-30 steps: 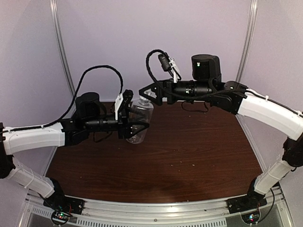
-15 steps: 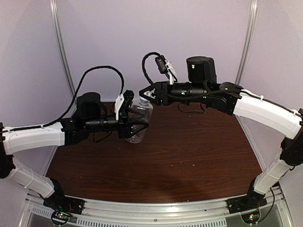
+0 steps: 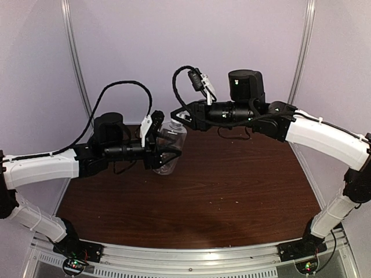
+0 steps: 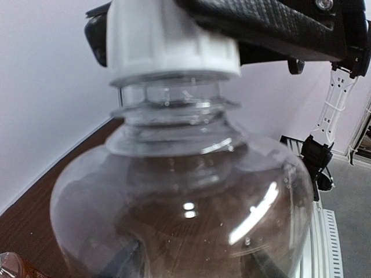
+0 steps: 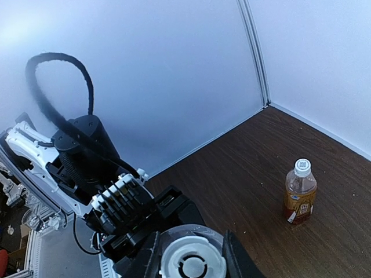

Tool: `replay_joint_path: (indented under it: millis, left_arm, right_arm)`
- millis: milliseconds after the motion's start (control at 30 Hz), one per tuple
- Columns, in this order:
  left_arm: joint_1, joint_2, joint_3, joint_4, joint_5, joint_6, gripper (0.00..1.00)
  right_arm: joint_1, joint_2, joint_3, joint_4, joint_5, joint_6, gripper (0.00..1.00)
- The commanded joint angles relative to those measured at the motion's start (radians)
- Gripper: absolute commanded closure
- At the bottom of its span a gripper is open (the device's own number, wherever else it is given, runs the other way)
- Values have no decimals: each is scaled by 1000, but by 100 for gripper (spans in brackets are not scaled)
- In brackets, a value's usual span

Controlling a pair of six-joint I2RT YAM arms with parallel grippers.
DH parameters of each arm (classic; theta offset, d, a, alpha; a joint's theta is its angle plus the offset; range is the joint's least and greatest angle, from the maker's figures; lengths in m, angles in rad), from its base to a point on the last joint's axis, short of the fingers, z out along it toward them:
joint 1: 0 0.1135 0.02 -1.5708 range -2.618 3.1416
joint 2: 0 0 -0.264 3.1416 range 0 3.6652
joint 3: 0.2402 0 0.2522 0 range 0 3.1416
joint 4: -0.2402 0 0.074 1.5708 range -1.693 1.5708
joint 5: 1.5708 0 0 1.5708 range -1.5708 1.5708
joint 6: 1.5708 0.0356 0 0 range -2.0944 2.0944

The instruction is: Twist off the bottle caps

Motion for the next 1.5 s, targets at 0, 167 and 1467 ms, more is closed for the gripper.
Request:
replay_joint_path:
  millis: [0, 167, 1467]
  left_arm:
    - [2, -25, 16, 99, 130, -2, 70]
    - [2, -21, 21, 152, 332, -13, 70]
    - [1, -29, 62, -21, 10, -5, 72]
  right_arm:
    - [-5, -24, 34, -76, -113, -172, 100]
    - [-17, -28, 69, -176, -345, -360, 100]
    - [3, -24, 74, -78, 90, 70, 11]
